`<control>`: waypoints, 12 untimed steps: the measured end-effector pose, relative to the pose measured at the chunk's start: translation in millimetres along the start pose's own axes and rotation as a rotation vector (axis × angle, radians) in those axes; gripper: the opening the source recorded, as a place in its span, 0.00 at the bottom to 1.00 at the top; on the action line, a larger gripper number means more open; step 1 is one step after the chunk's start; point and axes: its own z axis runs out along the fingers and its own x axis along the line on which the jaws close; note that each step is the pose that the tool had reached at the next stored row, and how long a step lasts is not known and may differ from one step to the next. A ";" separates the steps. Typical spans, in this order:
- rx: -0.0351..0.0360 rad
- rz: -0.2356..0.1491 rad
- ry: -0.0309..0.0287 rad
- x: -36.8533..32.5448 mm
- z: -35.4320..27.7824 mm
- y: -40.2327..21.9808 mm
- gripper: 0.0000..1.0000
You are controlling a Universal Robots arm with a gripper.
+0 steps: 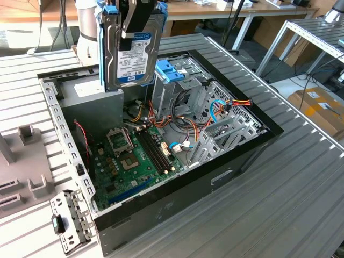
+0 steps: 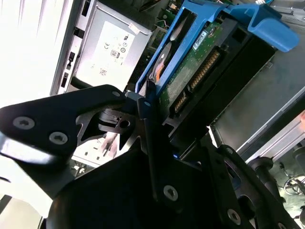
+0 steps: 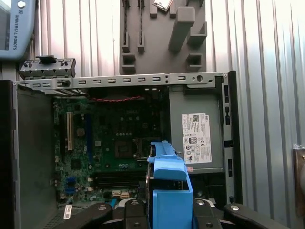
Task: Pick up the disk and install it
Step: 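Pick up the disk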
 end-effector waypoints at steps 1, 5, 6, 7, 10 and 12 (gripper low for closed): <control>0.0000 0.000 0.0000 0.5 0.0 -0.1 0.36; 0.0000 0.000 -0.0001 3.8 0.1 -0.5 0.36; 0.0000 0.000 0.0000 5.0 0.1 -0.7 0.36; 0.0001 0.000 -0.0001 6.2 0.2 -0.8 0.36; 0.0001 0.000 -0.0001 8.4 0.2 -1.1 0.36; 0.0000 0.000 -0.0001 10.4 0.3 -1.3 0.36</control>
